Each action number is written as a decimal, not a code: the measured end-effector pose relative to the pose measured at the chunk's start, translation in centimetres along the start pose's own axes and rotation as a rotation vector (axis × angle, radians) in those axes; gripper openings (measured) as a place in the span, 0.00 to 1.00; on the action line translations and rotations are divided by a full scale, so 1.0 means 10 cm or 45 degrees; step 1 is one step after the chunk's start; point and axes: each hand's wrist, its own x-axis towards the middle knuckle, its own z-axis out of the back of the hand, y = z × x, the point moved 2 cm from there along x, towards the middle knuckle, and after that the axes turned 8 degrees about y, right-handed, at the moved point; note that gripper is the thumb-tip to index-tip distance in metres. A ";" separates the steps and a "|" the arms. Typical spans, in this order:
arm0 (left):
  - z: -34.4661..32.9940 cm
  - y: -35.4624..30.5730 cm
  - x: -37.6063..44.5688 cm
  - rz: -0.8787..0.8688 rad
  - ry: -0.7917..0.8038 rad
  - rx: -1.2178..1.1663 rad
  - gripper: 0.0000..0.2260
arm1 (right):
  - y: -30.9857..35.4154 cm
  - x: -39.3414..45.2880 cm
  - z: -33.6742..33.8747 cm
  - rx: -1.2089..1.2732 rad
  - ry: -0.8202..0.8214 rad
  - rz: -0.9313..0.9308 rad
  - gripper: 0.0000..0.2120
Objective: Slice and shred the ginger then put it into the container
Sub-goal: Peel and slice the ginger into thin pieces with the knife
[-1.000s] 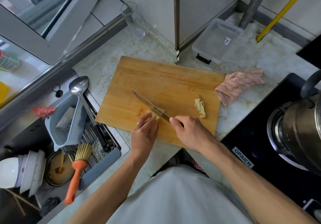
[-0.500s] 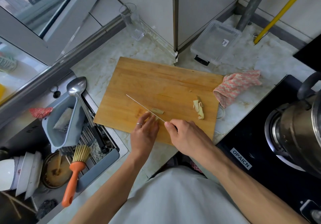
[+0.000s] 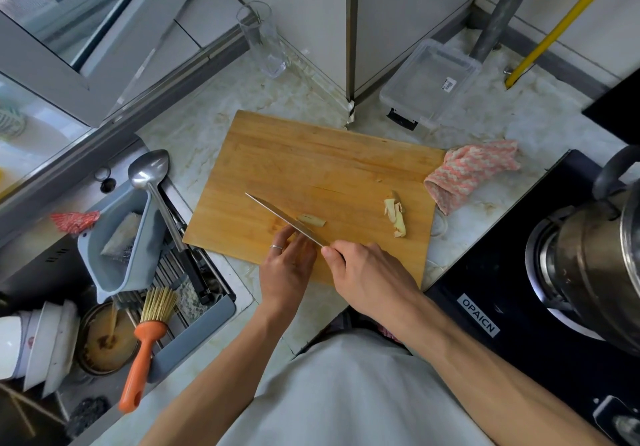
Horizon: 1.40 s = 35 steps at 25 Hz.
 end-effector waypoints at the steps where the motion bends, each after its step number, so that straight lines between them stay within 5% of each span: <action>1: 0.00 0.00 0.00 -0.001 -0.002 -0.001 0.14 | 0.01 0.00 -0.01 -0.001 0.000 0.003 0.18; 35: -0.08 0.03 -0.02 -0.018 -0.128 -0.018 0.11 | -0.20 0.24 0.01 0.264 0.099 0.008 0.23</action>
